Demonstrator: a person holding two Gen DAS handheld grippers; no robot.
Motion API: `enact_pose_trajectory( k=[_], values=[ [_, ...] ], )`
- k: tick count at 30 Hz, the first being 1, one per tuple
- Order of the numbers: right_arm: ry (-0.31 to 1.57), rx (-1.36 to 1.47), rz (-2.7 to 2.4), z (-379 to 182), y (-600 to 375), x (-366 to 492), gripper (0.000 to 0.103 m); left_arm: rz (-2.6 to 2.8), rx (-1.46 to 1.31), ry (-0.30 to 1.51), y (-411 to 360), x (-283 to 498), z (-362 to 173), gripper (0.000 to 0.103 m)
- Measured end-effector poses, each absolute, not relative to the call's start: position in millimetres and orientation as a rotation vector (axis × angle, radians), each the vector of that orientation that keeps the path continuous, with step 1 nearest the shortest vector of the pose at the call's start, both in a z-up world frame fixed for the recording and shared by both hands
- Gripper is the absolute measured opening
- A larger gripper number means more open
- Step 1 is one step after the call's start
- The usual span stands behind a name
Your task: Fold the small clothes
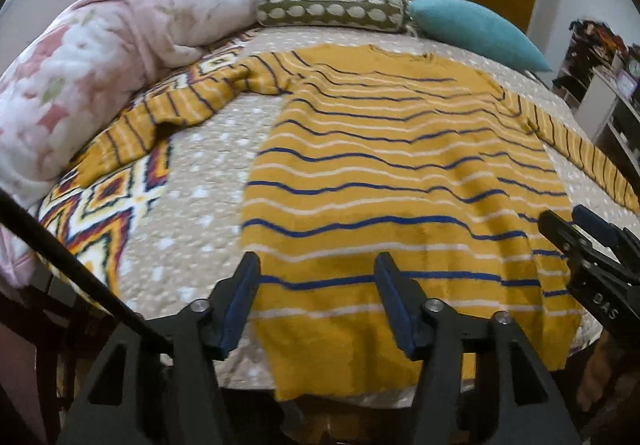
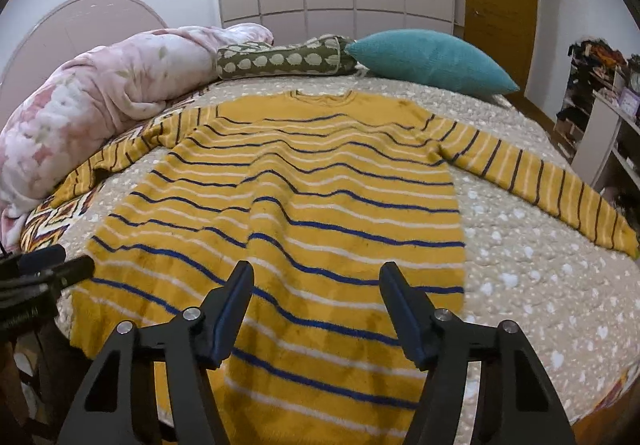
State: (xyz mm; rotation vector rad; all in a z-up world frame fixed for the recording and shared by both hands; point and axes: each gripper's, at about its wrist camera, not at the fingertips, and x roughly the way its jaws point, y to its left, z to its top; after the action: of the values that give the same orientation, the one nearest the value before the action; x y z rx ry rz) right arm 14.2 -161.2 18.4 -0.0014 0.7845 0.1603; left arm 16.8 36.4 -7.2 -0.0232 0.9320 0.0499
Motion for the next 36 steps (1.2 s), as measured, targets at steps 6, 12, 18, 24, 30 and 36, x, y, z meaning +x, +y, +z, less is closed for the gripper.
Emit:
enact_pose_trajectory(
  k=[6, 12, 18, 24, 30, 36],
  values=[
    [0.803, 0.003, 0.063, -1.5, -179.9, 29.8, 0.07, 0.037, -0.007, 0.979, 24.5, 36.8, -31.5, 0.061],
    [0.856, 0.039, 0.027, -26.2, -194.9, 39.6, 0.071, 0.044, 0.015, 0.99, 19.7, 40.3, -47.4, 0.072],
    [0.821, 0.014, 0.009, -34.9, -191.3, 36.7, 0.079, 0.05, 0.048, 0.986, 14.4, 38.4, -52.4, 0.081],
    [0.79, 0.017, 0.006, -39.2, -192.1, 33.6, 0.082, 0.062, 0.041, 0.984, 15.5, 37.0, -54.2, 0.084],
    [0.773, -0.009, -0.015, -41.3, -187.2, 31.3, 0.083, 0.071, 0.046, 0.978, 13.7, 34.8, -54.5, 0.086],
    [0.76, -0.018, -0.022, -42.7, -185.8, 30.2, 0.084, 0.087, 0.079, 0.998, 9.9, 38.1, -57.5, 0.088]
  ],
)
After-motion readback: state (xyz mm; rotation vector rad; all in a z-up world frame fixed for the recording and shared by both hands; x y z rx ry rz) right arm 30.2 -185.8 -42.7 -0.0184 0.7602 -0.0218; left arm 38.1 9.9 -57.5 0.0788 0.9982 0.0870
